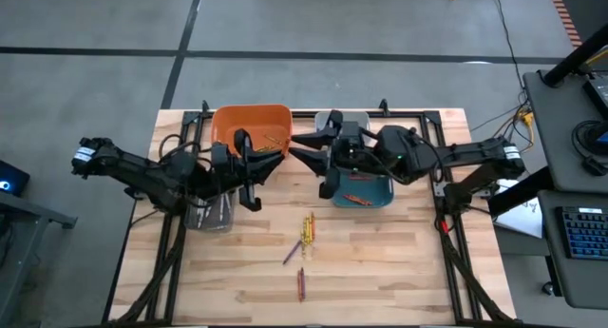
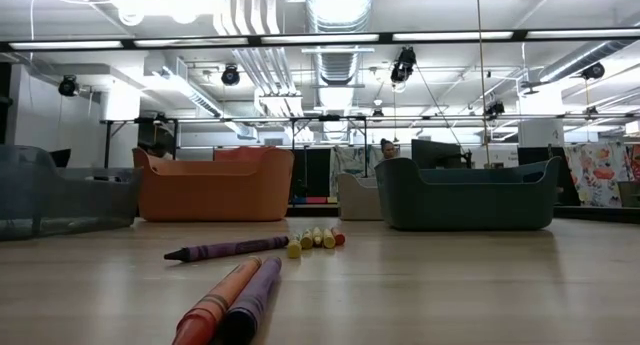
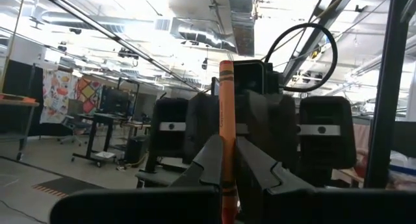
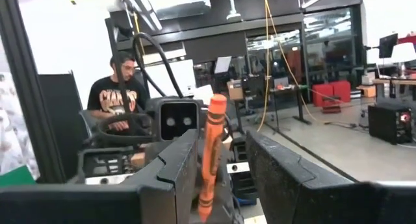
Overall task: Sort crayons
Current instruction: Put the orange crayon into the blue bin
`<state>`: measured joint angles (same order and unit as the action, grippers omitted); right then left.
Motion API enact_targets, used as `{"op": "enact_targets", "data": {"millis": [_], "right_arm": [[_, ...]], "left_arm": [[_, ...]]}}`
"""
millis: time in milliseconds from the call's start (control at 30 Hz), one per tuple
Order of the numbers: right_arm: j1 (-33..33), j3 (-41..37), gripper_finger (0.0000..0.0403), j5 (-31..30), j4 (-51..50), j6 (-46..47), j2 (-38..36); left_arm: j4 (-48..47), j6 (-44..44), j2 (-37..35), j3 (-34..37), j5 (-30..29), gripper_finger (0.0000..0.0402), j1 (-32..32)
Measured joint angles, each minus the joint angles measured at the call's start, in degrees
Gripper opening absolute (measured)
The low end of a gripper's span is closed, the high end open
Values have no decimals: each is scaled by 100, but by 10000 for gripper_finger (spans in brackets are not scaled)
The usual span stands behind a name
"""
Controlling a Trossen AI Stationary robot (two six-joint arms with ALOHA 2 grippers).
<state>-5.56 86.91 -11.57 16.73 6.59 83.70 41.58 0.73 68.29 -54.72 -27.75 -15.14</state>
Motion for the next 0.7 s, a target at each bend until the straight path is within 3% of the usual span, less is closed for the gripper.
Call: {"op": "enact_targets", "data": {"millis": [500,700], "right_arm": [[185,-2,124,3,342,238,239],[201,-2,69,7,284,237,230]], "left_arm": [[31,-349,258,2,-22,0,190],[238,-367,337,11,-44,0,195]]}}
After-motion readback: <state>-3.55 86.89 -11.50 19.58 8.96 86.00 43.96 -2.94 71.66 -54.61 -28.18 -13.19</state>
